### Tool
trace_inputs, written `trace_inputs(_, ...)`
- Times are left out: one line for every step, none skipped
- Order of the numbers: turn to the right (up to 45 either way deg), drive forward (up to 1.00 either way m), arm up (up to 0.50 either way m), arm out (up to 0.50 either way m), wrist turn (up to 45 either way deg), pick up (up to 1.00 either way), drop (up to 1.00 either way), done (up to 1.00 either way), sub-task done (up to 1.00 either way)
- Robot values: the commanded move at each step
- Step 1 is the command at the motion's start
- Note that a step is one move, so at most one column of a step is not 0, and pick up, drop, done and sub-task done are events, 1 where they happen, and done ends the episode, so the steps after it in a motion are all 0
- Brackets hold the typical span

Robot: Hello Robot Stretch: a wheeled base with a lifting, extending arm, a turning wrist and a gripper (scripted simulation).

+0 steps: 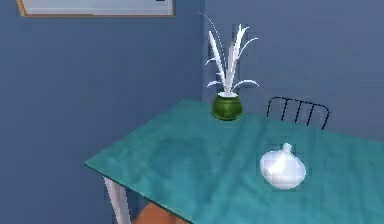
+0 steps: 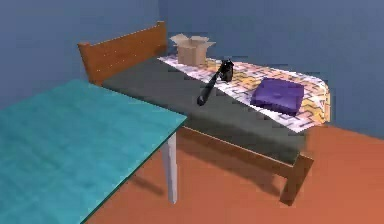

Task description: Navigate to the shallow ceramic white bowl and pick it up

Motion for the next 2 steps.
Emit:
trace_inputs(-45.0, 0.0, 0.0, 0.0, 0.0, 0.0, 0.0, 0.0, 0.0)
trace_inputs(-45.0, 0.0, 0.0, 0.0, 0.0, 0.0, 0.0, 0.0, 0.0)
